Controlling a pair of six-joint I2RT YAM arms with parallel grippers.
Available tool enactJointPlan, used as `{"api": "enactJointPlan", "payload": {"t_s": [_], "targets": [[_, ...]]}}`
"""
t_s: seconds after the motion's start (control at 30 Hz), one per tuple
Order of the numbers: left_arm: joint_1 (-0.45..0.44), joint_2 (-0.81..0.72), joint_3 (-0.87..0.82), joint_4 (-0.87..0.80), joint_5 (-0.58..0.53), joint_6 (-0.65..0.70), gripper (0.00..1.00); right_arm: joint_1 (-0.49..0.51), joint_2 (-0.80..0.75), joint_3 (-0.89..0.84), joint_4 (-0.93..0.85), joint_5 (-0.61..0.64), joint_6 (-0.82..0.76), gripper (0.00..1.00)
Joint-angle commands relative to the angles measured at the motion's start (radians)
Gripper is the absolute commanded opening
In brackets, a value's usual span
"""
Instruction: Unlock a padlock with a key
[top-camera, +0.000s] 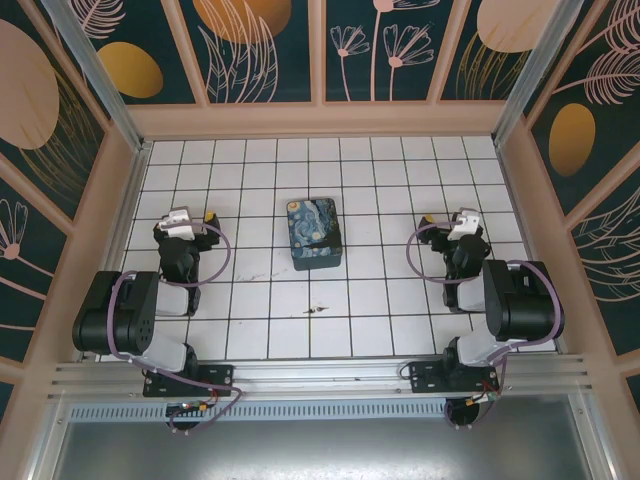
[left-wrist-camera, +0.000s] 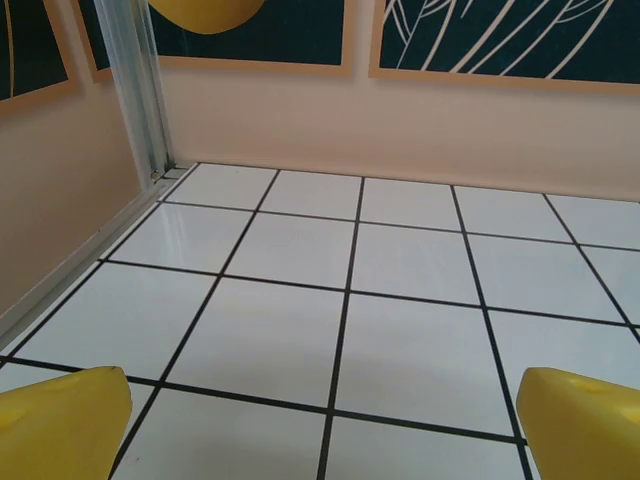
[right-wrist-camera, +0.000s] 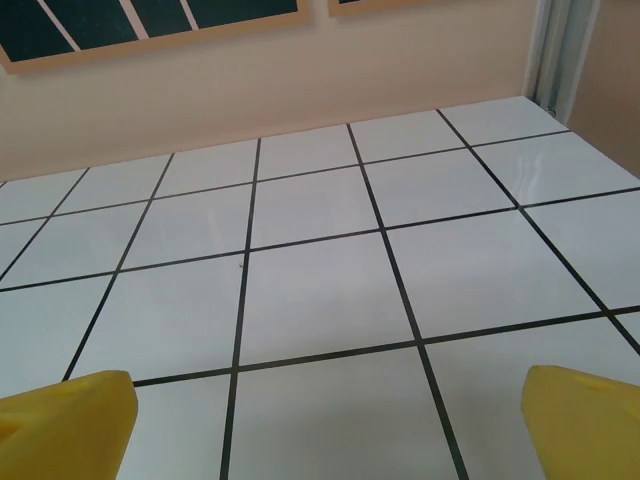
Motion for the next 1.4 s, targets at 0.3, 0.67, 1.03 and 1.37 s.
{"api": "enactJointPlan", "payload": {"t_s": [0.3,0.67,1.03,1.37], "targets": [[0.006,-0.002,0.000,0.031,0.017,0.009,0.99,-0.011,-0.010,0.019,0.007,-0.035,-0.015,0.99],[0.006,-0.002,0.000,0.031,0.017,0.009,0.99,-0.011,-0.010,0.019,0.007,-0.035,-0.015,0.99],[0.006,-0.002,0.001,0.029,0.017,0.009,0.99,-0.010,-0.009,0.019,0.008,-0.034,-0.015,0.99],[0.006,-0.140,0.135,-0.309,-0.016,-0.001,0.99,-0.016,-0.129,0.111,-0.256,-0.031,-0.006,0.99]]}}
